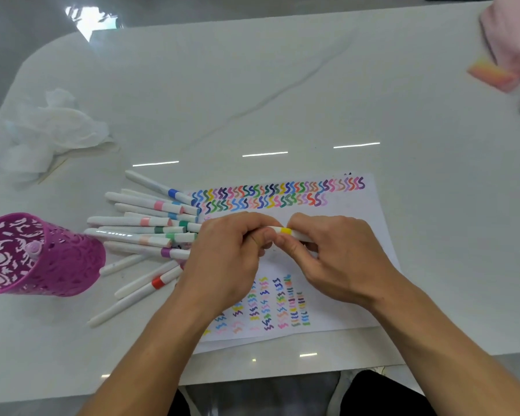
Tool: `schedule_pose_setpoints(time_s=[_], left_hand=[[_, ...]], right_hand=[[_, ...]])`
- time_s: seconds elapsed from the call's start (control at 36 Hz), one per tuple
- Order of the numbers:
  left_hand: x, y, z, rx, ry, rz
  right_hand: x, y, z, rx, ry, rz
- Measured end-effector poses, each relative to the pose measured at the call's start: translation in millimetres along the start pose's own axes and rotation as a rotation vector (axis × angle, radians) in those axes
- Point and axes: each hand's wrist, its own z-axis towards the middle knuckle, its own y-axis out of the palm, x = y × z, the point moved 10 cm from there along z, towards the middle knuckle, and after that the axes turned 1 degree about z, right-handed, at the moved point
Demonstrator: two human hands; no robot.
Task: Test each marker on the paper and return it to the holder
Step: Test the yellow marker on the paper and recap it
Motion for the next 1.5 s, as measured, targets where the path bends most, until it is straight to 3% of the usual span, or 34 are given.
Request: schedule_pose_setpoints(time_s=[0.19,0.64,0.81,0.94,1.11,1.22,1.36,1.5], left_hand=[[-5,3,0,-0.039,-0.099,-0.126],[-15,-4,1,-0.048,-0.148,-0.133],[-15,-13,3,0.035,-0.146,-0.094],[-17,-13,3,0.111,-0.168,0.003],[-19,-18,5,0.148,-0.177,0.018],[-17,-11,4,0.126,-0.159,0.057],[-1,-3,3,0.122,-0.013,0.214],[12,6,0,0.089,0.111,0.254]], right_hand=[[-2,-8,2,0.057,0.007,-0.046],[-7,4,5,0.000,0.039,-0.077],[1,5,6,-0.023,0.093,-0.043],[16,2,1,-0.059,0.171,0.076],[50,-15,-4,0.112,0.291,0.452],[58,-21,-4,0.225,0.303,0.567],[69,-23,-5,0.292,0.369,0.785],[71,-29,-7,0.290,0.338,0.721]])
